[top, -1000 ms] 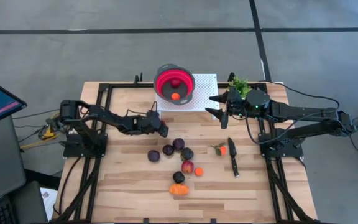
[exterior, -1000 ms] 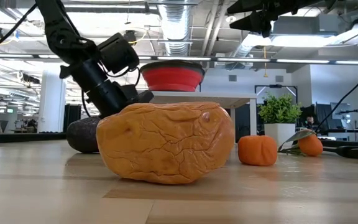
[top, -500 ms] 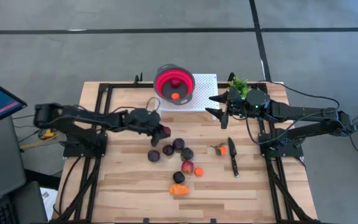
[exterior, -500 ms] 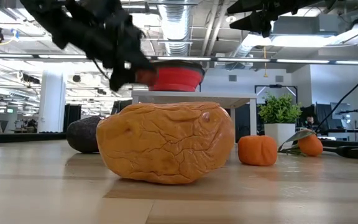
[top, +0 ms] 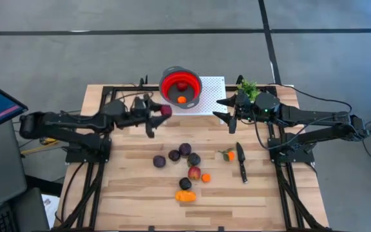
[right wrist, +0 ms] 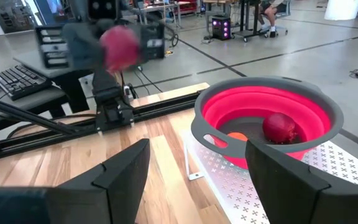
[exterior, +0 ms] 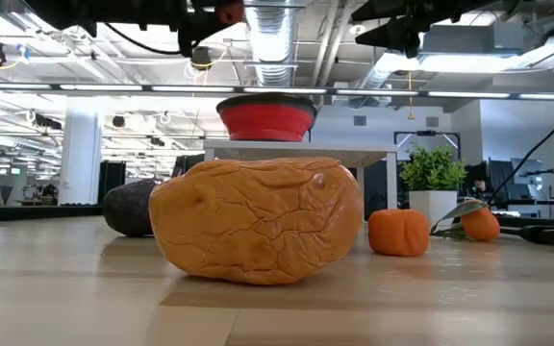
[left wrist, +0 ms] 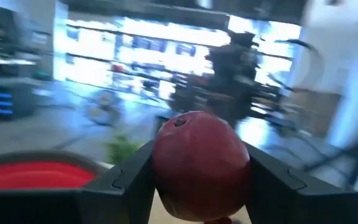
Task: Pick & Place Fruit
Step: Put the pomegranate into the strainer bowl on the shelf
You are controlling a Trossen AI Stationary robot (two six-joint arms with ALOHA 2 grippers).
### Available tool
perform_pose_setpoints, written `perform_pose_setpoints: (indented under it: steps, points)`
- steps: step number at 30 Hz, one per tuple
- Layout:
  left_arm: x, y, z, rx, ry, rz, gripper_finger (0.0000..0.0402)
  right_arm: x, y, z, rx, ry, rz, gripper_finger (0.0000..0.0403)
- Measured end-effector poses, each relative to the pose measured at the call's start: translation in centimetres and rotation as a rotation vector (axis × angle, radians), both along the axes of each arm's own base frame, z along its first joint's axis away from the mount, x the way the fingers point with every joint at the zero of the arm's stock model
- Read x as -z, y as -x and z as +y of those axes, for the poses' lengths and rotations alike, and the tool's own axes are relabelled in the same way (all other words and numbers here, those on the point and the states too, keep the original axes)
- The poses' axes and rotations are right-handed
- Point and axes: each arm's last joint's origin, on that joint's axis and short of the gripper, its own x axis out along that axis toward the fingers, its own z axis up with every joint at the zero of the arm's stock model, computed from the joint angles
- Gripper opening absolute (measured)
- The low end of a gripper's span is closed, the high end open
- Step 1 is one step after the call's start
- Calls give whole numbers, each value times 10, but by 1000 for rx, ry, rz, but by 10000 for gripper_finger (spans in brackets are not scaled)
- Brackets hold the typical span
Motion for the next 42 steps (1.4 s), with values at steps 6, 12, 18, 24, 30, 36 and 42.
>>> perform_pose_setpoints:
  steps: [6, 12, 18, 24, 30, 36, 42]
  points:
    - [1, 6, 29, -218, 16, -3, 190, 0, 0, 0, 0, 0, 0, 260]
    - [-2, 1, 56, -305, 75, -18, 190, 0, 0, -1, 3, 0, 0, 260]
    - [-4, -19, 79, -331, 42, 39, 194, 0, 0, -2, 8, 0, 0, 260]
    - [10, -30, 103, -389, 66, 101, 192, 0, 0, -2, 12, 0, 0, 260]
    - [32, -36, 116, -417, 104, 207, 195, 0, 1, -6, 27, 0, 0, 260]
    - [35, -37, 116, -418, 83, 225, 194, 0, 1, -6, 27, 0, 0, 260]
    - [35, -37, 116, -419, 34, 257, 200, 0, 1, -6, 27, 0, 0, 260]
